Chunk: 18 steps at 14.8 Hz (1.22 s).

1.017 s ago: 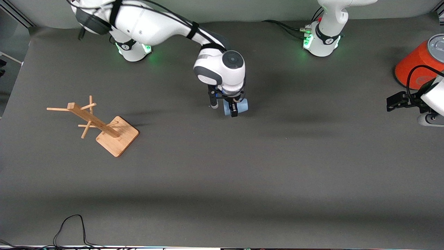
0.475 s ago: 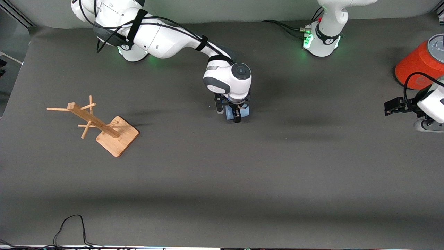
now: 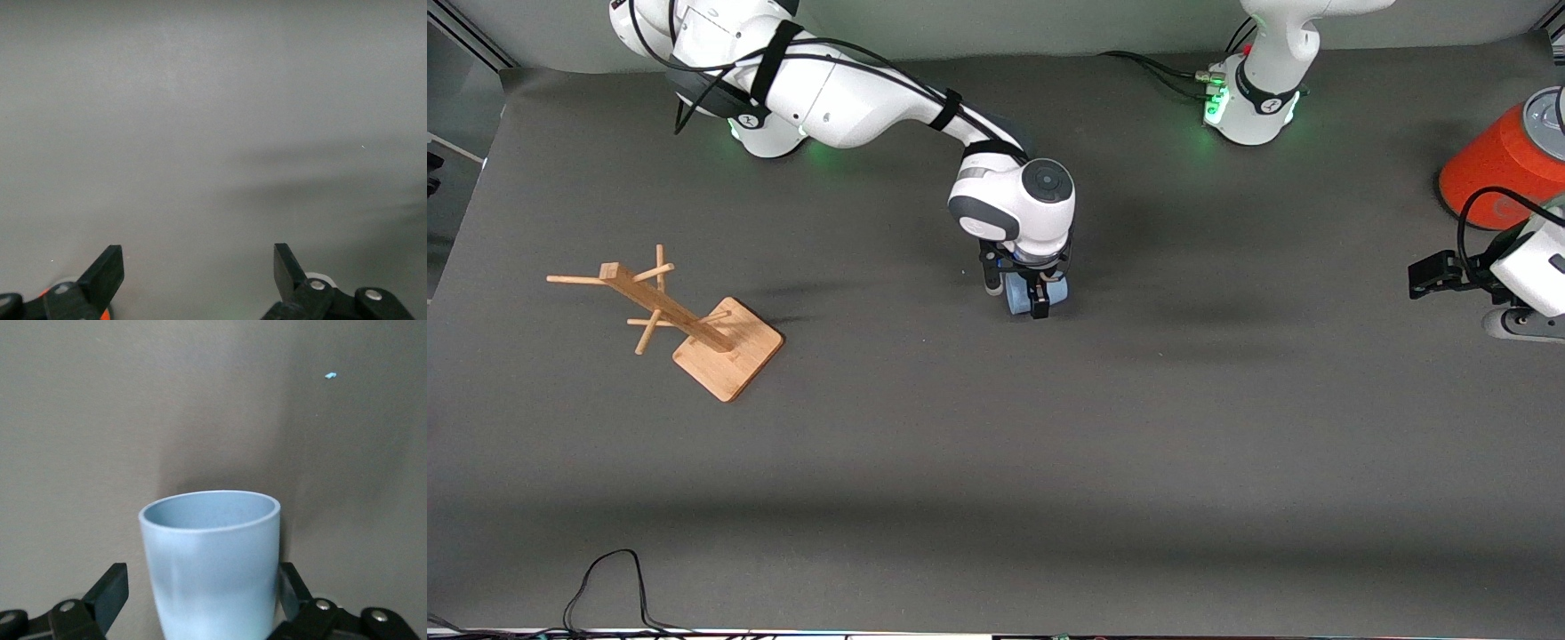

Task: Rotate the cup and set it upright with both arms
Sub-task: 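Lower the blue cup onto the table and open the right gripper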

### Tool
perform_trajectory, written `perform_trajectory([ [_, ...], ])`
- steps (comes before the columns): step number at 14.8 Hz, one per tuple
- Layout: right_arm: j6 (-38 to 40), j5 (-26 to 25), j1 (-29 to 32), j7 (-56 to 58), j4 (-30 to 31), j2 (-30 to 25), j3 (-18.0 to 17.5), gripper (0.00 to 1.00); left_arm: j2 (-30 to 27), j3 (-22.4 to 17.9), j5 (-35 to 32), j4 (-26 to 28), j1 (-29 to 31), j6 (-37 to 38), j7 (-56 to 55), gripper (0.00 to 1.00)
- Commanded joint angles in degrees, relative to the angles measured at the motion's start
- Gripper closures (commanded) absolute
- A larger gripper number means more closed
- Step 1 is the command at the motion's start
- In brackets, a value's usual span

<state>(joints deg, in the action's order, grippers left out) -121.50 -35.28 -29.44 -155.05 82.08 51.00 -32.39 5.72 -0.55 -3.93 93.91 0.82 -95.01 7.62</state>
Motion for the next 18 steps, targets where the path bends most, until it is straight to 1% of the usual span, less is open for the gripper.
perform_trajectory([
  [1, 6.3, 0.2, -0.3, 1.4, -4.1, -2.0, -1.9, 0.00, 1.0, -0.1, -0.3, -1.2, -0.6, -0.2, 0.1, 0.00],
  [3, 9.6, 1.9, 0.2, 4.9, -6.9, -3.0, -2.1, 0.00, 1.2, -0.1, -0.2, -1.2, -0.6, -0.2, 0.1, 0.00],
  [6, 12.0, 6.0, 3.1, 15.0, -6.9, -8.4, -2.1, 0.00, 1.9, 0.1, 0.1, -1.2, -1.2, -0.2, -0.1, 0.00],
  [8, 15.1, 7.9, 6.5, 22.3, -6.9, -11.2, -2.0, 0.00, 2.0, 0.2, 0.1, -1.2, -2.1, -0.3, -0.2, 0.00],
  [10, 16.9, 9.4, 9.3, 30.4, -6.6, -13.6, -1.9, 0.00, 2.0, 0.3, 0.1, -1.3, -4.2, -0.4, -1.2, 0.00],
  [12, 18.3, 9.8, 11.9, 36.5, -6.6, -14.8, -1.9, 0.00, 1.9, 0.4, 0.4, -1.4, -7.0, -0.2, -3.4, 0.00],
  [14, 19.7, 9.8, 14.5, 44.0, -5.6, -16.9, -1.9, 0.00, 1.7, 2.1, 0.4, -2.6, -10.8, 0.8, -9.8, 0.00],
  [16, 19.8, 11.0, 18.1, 52.6, -3.3, -20.2, -1.9, 0.00, 2.3, 6.2, -0.4, -3.3, -14.3, -0.1, -21.5, 0.00],
  [17, 19.8, 13.4, 20.2, 56.3, -2.8, -21.6, -1.8, 0.00, 4.5, 8.4, -0.8, -4.9, -15.8, -0.1, -27.8, 0.00],
  [18, 19.7, 16.0, 22.1, 59.2, -2.8, -22.6, -1.7, 0.00, 7.7, 10.4, -1.3, -8.7, -17.3, 0.0, -33.5, 0.00],
])
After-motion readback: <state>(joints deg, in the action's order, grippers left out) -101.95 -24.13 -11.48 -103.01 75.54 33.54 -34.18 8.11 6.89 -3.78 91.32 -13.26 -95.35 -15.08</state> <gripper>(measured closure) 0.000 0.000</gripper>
